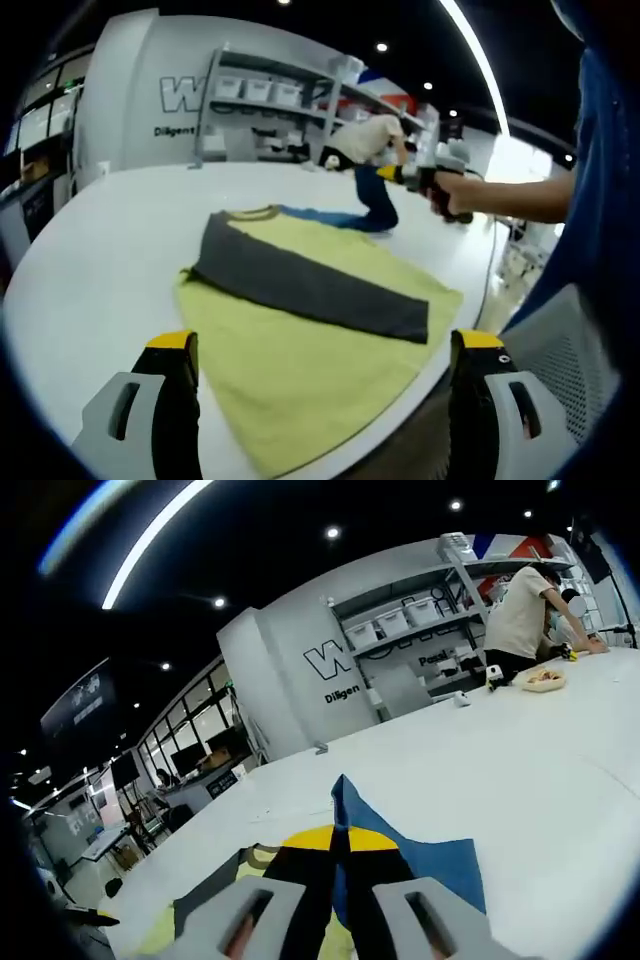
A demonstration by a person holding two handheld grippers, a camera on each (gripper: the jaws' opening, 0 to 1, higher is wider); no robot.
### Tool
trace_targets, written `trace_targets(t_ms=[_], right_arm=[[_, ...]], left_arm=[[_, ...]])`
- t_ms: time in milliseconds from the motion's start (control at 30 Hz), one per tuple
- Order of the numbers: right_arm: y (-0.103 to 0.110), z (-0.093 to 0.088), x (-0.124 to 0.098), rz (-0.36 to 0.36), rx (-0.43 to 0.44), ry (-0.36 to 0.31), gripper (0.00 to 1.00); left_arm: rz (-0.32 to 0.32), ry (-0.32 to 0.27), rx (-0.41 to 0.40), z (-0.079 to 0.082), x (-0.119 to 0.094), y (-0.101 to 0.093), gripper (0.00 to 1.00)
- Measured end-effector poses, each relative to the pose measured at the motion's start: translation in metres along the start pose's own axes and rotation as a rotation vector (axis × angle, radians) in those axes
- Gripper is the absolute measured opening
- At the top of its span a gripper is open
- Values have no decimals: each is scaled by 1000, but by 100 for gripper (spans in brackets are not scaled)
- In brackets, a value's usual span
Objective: Fold the garment on the visible template until the final outline fits inside the template.
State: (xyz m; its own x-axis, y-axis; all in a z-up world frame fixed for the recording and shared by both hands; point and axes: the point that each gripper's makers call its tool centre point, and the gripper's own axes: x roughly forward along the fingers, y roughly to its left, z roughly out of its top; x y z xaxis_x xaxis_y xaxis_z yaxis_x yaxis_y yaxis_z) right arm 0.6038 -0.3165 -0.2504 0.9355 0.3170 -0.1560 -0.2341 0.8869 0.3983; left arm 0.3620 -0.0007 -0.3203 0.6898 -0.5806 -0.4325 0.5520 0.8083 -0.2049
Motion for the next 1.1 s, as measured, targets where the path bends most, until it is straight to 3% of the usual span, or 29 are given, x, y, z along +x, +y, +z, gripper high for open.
trace_targets(t_ms=[200, 433, 633, 767, 1100], right_arm=[[12, 0, 1, 17, 22, -11, 0], [41, 1, 6, 62, 39, -14, 0], [64, -9, 10, 116, 44, 8, 0], [94, -19, 8, 169, 34, 34, 0], [122, -38, 3, 248, 35, 85, 0]], left_arm=[[2, 16, 18, -3, 2, 2, 99], [16, 4, 17, -2, 1, 6, 99], [22, 2, 22, -1, 1, 7, 99], [27, 6, 21, -2, 2, 9, 99], [31, 11, 14, -4, 3, 10, 99]])
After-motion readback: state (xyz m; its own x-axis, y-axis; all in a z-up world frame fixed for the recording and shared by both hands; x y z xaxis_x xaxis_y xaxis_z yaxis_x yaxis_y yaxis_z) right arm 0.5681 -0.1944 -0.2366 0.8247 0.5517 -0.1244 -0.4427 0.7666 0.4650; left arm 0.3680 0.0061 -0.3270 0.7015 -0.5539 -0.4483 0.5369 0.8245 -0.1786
